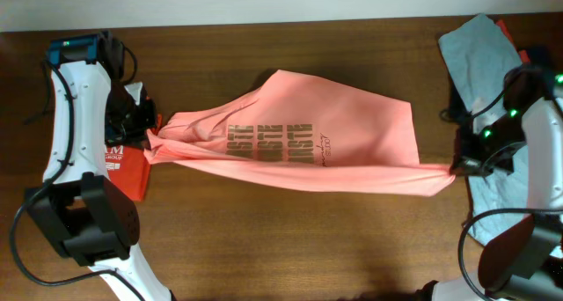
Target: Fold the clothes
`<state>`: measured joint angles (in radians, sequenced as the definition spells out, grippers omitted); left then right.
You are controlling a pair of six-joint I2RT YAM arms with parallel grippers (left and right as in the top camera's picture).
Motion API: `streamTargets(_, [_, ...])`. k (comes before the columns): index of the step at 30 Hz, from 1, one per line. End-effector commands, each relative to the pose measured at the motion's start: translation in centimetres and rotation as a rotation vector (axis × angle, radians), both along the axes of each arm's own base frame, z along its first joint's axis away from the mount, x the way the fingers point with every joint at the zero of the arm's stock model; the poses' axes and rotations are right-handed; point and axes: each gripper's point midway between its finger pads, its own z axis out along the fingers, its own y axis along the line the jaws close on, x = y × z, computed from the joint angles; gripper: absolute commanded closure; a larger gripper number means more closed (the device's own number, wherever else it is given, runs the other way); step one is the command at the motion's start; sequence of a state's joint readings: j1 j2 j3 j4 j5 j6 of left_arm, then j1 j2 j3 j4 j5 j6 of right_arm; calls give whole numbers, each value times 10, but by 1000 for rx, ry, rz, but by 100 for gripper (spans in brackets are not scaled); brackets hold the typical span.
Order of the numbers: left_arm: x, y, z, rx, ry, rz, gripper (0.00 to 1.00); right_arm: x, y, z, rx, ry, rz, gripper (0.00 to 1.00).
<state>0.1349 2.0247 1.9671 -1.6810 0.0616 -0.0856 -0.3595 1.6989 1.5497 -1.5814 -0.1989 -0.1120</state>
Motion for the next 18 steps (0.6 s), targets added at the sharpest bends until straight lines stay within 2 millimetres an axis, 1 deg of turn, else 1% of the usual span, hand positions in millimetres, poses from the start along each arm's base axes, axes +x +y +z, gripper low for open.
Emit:
streamTargets(1, [-11, 6, -10, 30, 58, -17, 100, -9, -4, -18, -15, 41, -7, 96])
streamTargets(3, [-14, 5, -17, 27, 75, -18, 100, -6, -6, -20, -23, 31, -12, 96])
streamTargets(11, [-17, 3, -43, 25, 94, -20, 100, 19, -14, -22, -57, -73, -20, 96])
streamTargets(14, [-11, 4, -49, 29, 71, -18, 100, 30, -12, -22, -53, -120, -13, 96])
streamTargets(18, [9, 7, -53, 46, -10, 25, 100, 44, -6, -22, -69, -168, 24, 96])
